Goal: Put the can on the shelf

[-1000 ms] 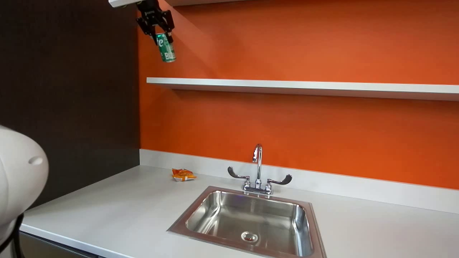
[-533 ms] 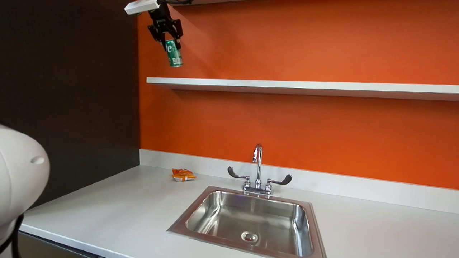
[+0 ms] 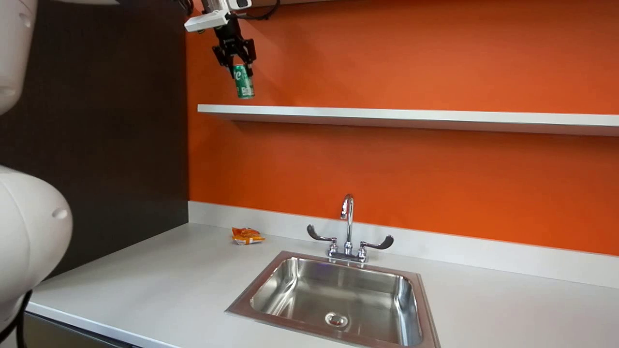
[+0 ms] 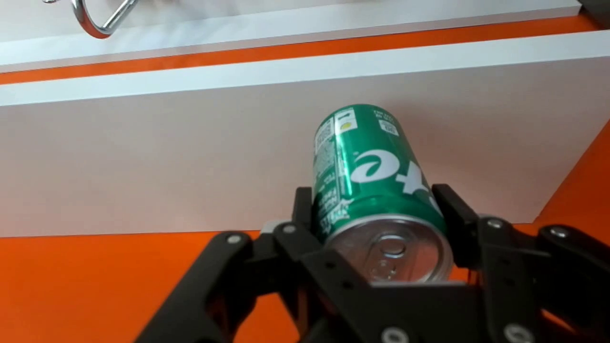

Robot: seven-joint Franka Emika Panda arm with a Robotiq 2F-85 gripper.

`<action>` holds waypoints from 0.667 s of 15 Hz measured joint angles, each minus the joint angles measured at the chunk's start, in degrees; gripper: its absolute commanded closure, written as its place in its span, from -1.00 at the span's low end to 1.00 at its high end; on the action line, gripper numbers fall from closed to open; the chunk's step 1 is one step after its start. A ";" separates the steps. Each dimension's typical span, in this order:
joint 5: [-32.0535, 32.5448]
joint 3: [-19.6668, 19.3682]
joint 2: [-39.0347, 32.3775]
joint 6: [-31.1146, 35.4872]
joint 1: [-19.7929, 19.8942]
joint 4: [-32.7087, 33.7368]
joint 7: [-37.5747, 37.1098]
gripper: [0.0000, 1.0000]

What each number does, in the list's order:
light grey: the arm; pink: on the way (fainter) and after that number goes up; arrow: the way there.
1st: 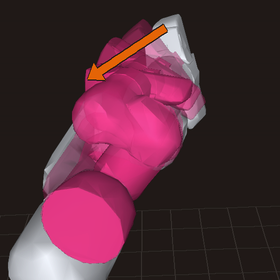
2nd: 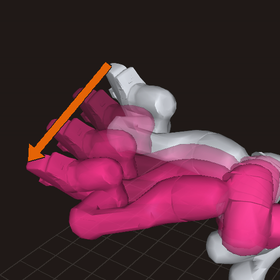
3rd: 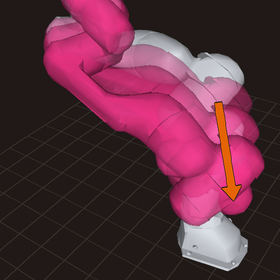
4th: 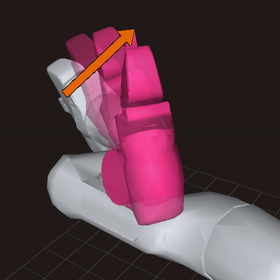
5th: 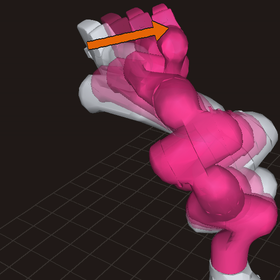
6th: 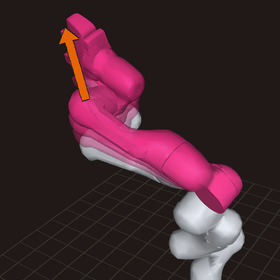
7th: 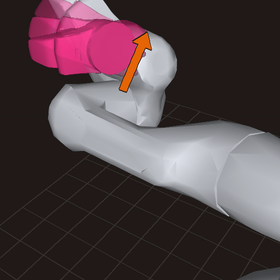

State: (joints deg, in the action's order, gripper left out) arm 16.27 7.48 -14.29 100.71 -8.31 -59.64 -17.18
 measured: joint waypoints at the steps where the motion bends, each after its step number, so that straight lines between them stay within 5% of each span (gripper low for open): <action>1: 0.00 -0.51 -1.15 -0.53 -0.35 1.57 0.07 0.23; 10: 0.00 -1.51 -8.89 -4.07 -0.74 11.53 0.53 0.23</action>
State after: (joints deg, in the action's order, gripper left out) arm 16.27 5.96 -23.18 96.64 -9.05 -48.11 -16.65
